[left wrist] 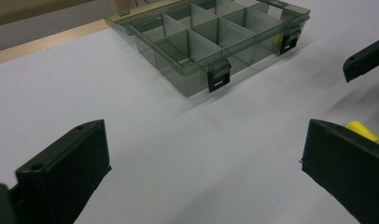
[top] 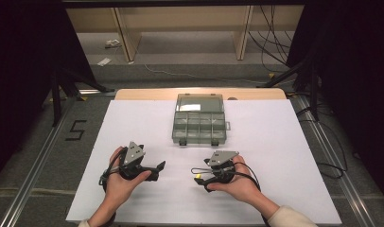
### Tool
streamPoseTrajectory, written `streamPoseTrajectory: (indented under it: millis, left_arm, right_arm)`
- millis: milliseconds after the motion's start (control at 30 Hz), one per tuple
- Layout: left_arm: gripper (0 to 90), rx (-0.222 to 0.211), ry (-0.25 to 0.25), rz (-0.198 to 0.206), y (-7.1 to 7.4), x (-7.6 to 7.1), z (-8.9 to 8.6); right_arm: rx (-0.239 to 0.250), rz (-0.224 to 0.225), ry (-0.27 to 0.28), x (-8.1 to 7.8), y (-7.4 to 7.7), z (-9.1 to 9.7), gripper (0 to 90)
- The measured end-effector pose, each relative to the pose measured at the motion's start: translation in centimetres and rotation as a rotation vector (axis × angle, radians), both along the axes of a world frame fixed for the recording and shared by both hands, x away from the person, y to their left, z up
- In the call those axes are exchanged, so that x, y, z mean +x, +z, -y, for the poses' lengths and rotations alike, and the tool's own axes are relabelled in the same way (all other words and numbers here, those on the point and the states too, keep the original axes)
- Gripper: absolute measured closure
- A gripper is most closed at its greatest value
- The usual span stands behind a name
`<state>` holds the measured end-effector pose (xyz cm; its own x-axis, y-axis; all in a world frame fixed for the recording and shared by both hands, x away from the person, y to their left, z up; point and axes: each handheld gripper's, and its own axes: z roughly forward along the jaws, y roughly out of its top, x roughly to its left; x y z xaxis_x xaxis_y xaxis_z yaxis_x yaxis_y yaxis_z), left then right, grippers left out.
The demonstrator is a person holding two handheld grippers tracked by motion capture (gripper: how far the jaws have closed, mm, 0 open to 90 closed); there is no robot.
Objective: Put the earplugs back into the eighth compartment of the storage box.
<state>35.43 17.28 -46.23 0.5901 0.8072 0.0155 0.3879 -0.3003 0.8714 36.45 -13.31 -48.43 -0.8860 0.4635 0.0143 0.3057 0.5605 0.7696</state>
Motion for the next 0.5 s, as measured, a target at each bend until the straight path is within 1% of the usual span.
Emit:
streamPoseTrajectory:
  millis: [300, 433, 500]
  left_arm:
    - [0.4, 0.001, -0.003, -0.002, 0.0, 0.0, 0.1]
    - [0.4, 0.001, -0.004, -0.002, -0.1, 0.0, 0.1]
    - [0.4, 0.002, -0.003, -0.003, -0.1, 0.0, 0.0]
  right_arm:
    - [-0.027, -0.002, 0.011, -0.3, -0.8, -0.9, 25.7]
    - [-0.049, 0.005, 0.018, -0.4, -1.0, -1.3, 28.7]
    - [-0.055, 0.006, 0.020, -0.4, -1.1, -1.4, 31.8]
